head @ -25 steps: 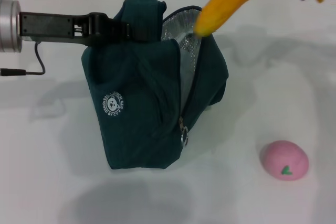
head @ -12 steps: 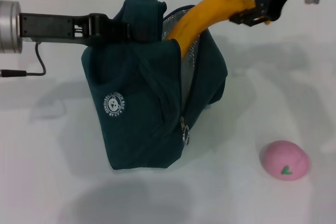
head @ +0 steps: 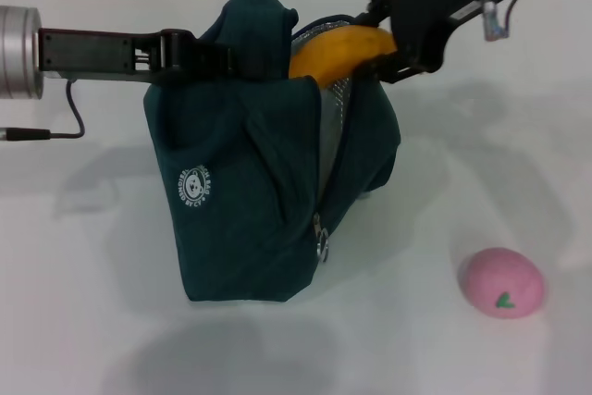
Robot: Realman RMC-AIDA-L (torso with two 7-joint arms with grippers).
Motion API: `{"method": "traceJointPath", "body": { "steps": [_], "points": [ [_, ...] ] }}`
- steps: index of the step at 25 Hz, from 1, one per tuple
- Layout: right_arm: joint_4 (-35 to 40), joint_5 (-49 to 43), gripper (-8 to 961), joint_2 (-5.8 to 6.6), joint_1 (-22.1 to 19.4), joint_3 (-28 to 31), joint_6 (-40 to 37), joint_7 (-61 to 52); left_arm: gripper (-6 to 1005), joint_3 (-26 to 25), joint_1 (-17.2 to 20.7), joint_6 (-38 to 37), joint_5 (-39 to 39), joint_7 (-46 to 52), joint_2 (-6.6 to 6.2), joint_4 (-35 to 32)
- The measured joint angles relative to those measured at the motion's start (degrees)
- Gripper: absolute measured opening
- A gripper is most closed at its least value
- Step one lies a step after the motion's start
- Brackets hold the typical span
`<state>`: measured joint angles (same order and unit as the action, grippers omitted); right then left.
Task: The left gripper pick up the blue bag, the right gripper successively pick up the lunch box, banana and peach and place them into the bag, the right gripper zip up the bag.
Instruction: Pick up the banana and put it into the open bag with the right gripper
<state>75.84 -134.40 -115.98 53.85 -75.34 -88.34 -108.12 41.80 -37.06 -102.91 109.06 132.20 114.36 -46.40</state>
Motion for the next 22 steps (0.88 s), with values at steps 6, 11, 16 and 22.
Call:
{"method": "traceJointPath", "body": {
  "steps": [6, 11, 16, 22],
  "points": [
    [0.91, 3.75, 481, 0.02, -0.15, -2.52, 1.05, 0.07, 63, 0.05, 0.15, -0.21, 0.00, -0.41, 0.12, 0.00],
    [2.11, 5.50, 488, 0.05, -0.34, -2.67, 0.21, 0.35, 64, 0.05, 0.17, -0.27, 0.00, -0.45, 0.16, 0.00],
    [2.92, 7.14, 496, 0.24, -1.26, -2.28, -0.13, 0.50, 64, 0.04, 0.25, -0.27, 0.00, -0.45, 0.16, 0.00],
    [7.26, 7.55, 741, 0.33, -5.74, 0.97, -1.16, -0.53, 64, -0.04, 0.33, -0.28, 0.01, -0.46, 0.16, 0.00]
  ]
}}
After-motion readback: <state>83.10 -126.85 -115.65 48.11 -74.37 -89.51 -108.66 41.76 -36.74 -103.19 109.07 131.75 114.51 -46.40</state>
